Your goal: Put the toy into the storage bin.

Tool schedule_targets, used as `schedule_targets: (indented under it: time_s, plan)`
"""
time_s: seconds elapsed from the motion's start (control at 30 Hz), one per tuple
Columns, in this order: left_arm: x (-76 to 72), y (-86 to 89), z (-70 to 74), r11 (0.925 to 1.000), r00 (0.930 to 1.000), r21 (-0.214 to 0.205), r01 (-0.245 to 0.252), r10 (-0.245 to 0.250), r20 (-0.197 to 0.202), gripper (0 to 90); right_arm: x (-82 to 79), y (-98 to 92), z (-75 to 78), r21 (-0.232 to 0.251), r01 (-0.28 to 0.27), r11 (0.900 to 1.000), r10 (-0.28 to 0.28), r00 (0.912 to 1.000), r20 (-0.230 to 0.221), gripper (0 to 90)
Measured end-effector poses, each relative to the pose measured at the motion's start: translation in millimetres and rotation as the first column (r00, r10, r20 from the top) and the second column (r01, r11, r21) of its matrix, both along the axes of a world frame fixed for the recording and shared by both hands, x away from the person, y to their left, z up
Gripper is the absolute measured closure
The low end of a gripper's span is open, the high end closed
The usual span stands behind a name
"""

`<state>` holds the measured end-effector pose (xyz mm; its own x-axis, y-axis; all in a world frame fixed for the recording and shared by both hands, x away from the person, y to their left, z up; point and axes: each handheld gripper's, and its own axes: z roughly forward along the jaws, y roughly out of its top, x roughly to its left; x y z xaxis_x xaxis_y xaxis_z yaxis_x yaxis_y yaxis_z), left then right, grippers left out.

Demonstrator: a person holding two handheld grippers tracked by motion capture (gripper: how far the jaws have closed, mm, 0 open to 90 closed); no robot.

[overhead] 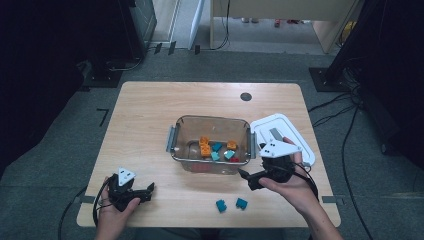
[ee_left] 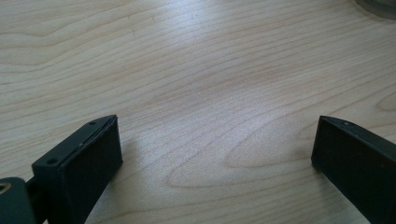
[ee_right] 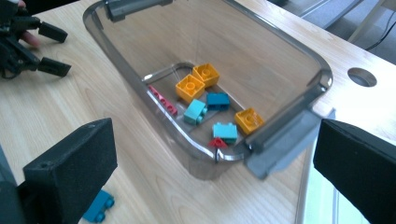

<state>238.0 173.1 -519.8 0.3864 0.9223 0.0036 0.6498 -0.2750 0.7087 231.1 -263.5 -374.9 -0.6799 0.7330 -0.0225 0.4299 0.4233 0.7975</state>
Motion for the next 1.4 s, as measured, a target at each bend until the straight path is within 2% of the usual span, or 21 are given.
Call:
schedule_targets:
  time_s: [0.27,0.47,0.67,0.93,1.13,1.2,1.4]
  plan:
    - [0.0,-0.1,-0.1,1.0000,1.0000,-0.001,0.000,0.000,0.001,1.4,-22.0,-13.5,-12.1,0.004,0.008,1.0000,-0.008,0.9999,0.011,0.0]
    - [0.0,-0.1,-0.1,1.0000,1.0000,0.000,0.000,0.000,0.001,1.5,-36.6,-12.4,-26.2,0.021,0.004,0.9998,-0.004,0.9999,0.013,0.0]
    - [0.0,-0.1,-0.1,1.0000,1.0000,0.000,0.000,0.000,0.001,1.5,-45.8,-2.5,-49.6,0.043,-0.024,0.9988,0.024,0.9997,-0.007,0.0]
    - [0.0,0.0,-0.1,1.0000,1.0000,0.000,0.000,0.000,0.001,1.5,-48.9,19.0,-81.5,0.033,-0.055,0.9979,0.057,0.9975,-0.042,0.7]
    - [0.0,0.0,-0.1,1.0000,1.0000,0.000,0.000,0.000,0.001,1.5,-51.1,33.3,-97.3,0.017,-0.080,0.9967,0.080,0.9953,-0.053,0.9]
    - [0.0,0.0,0.0,1.0000,1.0000,0.000,0.000,0.000,0.001,1.5,-52.1,37.9,-102.3,0.014,-0.086,0.9962,0.086,0.9946,-0.058,4.6]
    - [0.0,0.0,0.0,1.0000,1.0000,0.000,0.001,-0.001,0.001,1.5,-54.5,47.6,-110.7,0.001,-0.098,0.9951,0.098,0.9931,-0.064,7.2]
